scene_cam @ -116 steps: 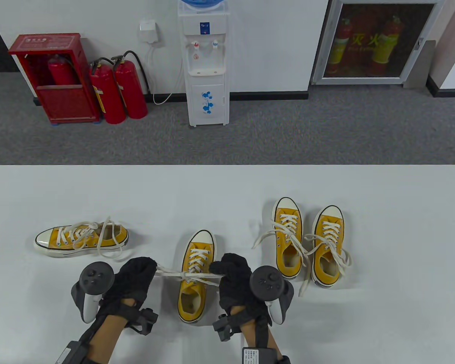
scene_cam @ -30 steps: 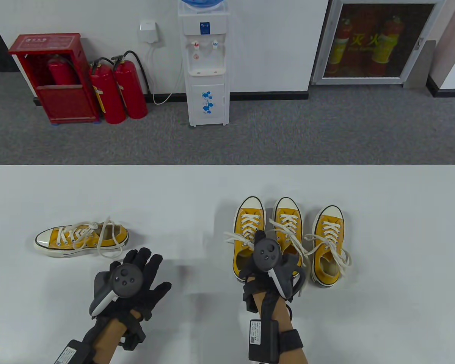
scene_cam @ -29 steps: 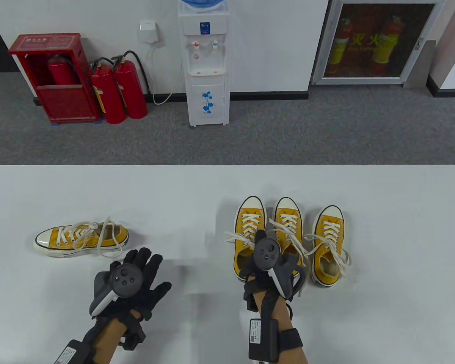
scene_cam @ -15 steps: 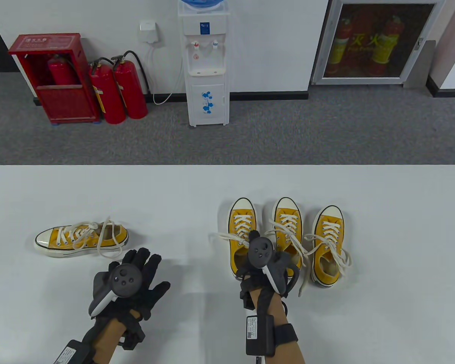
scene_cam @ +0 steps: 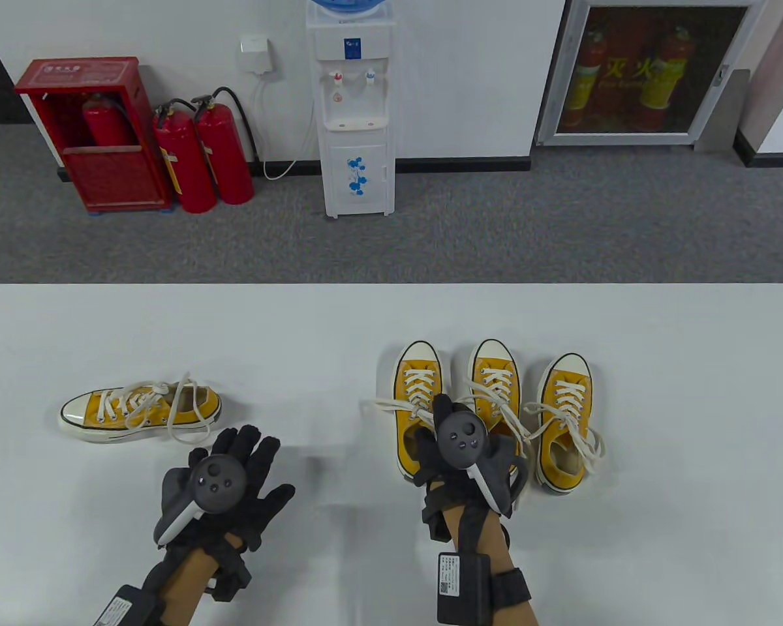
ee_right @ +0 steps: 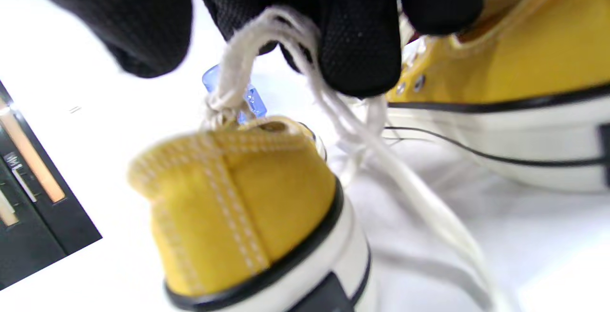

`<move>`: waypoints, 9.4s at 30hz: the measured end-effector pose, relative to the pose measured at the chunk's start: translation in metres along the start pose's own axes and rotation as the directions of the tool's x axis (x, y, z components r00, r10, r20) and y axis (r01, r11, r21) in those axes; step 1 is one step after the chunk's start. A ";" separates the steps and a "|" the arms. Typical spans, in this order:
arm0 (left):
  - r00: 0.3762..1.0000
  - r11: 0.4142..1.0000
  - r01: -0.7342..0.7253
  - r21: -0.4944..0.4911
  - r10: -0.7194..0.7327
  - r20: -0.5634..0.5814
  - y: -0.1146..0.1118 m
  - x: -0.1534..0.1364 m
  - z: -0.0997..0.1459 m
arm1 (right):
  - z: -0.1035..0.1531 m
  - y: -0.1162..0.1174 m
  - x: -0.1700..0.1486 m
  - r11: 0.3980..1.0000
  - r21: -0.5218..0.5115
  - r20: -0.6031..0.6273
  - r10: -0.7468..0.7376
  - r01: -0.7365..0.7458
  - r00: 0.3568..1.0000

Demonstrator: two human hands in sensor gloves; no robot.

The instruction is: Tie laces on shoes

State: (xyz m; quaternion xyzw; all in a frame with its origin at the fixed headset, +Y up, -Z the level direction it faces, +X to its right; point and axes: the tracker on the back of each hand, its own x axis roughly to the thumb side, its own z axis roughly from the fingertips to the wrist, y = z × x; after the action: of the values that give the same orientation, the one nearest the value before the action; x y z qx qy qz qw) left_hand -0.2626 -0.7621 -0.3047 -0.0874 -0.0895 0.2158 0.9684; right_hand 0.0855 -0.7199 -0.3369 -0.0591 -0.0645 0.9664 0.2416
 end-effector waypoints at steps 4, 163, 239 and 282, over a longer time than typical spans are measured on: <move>1.000 1.000 0.005 0.006 -0.005 0.008 0.000 0.001 0.000 | 0.011 -0.010 0.003 1.000 -0.003 0.073 0.019 -0.019 0.997; 0.977 0.983 0.150 -0.107 -0.131 0.167 0.009 0.029 0.043 | 0.055 0.004 -0.040 1.000 0.008 0.222 0.001 -0.003 0.975; 0.289 0.278 -0.940 0.197 0.957 0.028 0.059 -0.103 0.058 | 0.066 -0.004 0.001 0.996 -0.082 0.302 -0.002 0.028 0.953; 0.404 0.396 -0.904 0.162 0.915 0.016 0.051 -0.097 0.049 | 0.065 -0.056 -0.005 0.781 -0.145 -0.036 -0.618 0.607 0.786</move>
State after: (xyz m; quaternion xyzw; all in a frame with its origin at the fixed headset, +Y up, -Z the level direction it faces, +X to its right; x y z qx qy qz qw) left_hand -0.3792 -0.7526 -0.2813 -0.0598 0.0251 0.7109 0.7003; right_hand 0.1065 -0.6797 -0.2639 -0.0895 -0.1309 0.8262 0.5407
